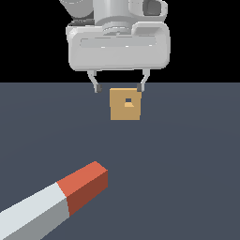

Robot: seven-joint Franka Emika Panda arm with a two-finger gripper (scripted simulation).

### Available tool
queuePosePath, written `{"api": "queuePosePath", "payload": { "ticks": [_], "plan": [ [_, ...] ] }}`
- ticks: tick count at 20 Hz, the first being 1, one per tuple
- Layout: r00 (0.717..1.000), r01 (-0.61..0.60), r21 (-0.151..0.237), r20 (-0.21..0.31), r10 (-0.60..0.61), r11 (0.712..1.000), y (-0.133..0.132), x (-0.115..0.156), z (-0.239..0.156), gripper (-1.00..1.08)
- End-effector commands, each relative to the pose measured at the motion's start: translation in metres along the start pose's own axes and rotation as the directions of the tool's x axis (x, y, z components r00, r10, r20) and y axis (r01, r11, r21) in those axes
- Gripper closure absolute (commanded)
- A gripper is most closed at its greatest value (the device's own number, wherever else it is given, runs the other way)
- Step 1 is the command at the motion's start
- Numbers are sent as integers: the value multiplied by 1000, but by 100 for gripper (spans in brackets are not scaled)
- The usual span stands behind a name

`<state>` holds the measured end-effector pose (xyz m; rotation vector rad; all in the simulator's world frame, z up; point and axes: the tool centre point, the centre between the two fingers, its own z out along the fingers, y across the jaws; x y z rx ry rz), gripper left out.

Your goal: Insert the peg into the horizontal hole in a box.

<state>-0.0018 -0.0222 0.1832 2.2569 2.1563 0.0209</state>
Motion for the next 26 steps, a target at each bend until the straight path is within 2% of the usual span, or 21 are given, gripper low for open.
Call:
{"api": "queuePosePath", "payload": {
  "ticks": [1, 7, 13, 16, 20, 26],
  "plan": [
    [1000, 0, 0, 0, 0, 1000, 0, 0, 0, -92],
    [998, -58, 2, 1, 58, 998, -4, -17, 9, -92],
    [973, -230, 7, 4, 230, 973, -22, -66, 35, -92],
    [939, -345, 10, 6, 345, 939, -40, -97, 53, -92],
    [871, -492, 14, 10, 492, 871, -70, -135, 78, -92],
    [783, -622, 18, 13, 622, 783, -105, -167, 102, -92]
  ]
}}
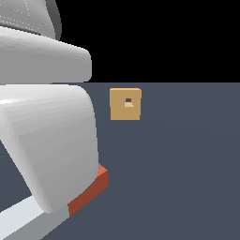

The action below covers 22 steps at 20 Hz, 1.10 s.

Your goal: Insert the peg into the horizontal hole in a box.

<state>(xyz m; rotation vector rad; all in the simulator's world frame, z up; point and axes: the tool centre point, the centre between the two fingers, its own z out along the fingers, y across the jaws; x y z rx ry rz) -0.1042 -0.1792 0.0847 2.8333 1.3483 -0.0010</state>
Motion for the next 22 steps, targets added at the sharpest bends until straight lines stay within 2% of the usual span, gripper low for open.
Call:
{"api": "queuePosePath", "payload": {
  "ticks": [1, 5, 12, 22],
  "plan": [
    [999, -50, 1, 0, 50, 999, -4, -14, 8, -92],
    [996, -87, 3, -1, 87, 996, -8, -24, 14, -92],
    [996, -86, 4, 0, 86, 996, -8, -24, 19, -92],
    [996, -91, 4, -2, 91, 996, -9, -25, 58, -92]
  ]
}}
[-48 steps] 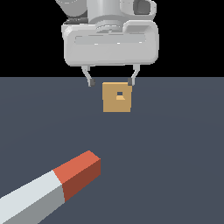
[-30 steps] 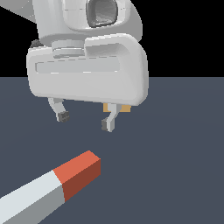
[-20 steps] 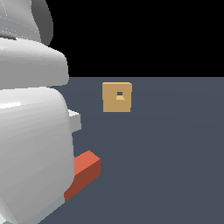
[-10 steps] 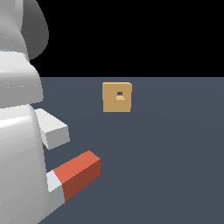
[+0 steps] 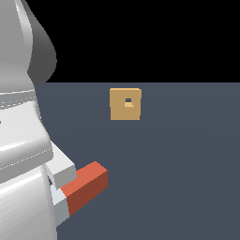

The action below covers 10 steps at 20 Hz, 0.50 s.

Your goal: Insert the peg into the horizontal hole in a box.

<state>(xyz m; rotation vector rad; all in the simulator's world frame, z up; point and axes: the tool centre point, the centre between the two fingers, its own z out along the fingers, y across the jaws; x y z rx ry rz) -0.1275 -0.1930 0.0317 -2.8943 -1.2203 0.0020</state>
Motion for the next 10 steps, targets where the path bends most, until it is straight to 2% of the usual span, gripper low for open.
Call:
{"api": "queuePosePath", "payload": {
  "ticks": [1, 5, 6, 10],
  "plan": [
    [1000, -1, -1, -1, 1, 1000, 0, 0, 8, -92],
    [1000, -1, -1, -1, 1, 1000, 0, 0, 12, -92],
    [1000, -1, -1, -1, 1, 1000, 0, 0, 12, 108],
    [1000, -1, -1, -1, 1, 1000, 0, 0, 12, 108]
  ]
}}
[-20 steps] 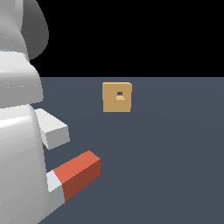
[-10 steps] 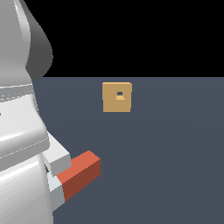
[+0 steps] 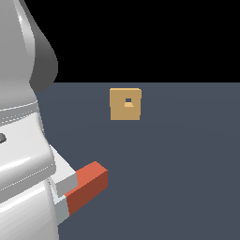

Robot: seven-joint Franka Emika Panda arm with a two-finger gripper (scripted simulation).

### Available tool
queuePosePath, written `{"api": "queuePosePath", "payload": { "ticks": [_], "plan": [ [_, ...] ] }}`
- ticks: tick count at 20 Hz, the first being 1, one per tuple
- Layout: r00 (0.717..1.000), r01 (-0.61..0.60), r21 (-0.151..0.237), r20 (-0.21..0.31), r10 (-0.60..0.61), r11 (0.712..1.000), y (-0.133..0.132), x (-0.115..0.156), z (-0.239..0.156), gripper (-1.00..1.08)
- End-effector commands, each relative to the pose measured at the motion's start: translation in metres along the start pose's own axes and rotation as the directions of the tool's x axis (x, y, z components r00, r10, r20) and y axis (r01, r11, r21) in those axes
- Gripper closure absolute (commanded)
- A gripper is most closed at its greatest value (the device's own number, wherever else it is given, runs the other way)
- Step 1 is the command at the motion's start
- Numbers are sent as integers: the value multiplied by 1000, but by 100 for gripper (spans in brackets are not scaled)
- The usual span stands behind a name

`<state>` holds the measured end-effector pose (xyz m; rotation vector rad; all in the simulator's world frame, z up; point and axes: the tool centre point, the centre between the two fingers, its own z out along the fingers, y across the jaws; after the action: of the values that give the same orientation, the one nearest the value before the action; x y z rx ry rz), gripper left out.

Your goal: Insert the peg into the horizontal hole in a box.

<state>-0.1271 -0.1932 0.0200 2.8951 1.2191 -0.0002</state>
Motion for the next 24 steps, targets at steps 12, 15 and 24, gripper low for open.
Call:
{"api": "queuePosePath", "payload": {
  "ticks": [12, 15, 24],
  "plan": [
    [1000, 32, 0, 0, -32, 1000, 1, 16, -3, 108],
    [997, 71, -1, 1, -71, 997, 2, 37, -7, 108],
    [961, 275, -1, 3, -275, 961, -8, 143, -27, 108]
  ]
}}
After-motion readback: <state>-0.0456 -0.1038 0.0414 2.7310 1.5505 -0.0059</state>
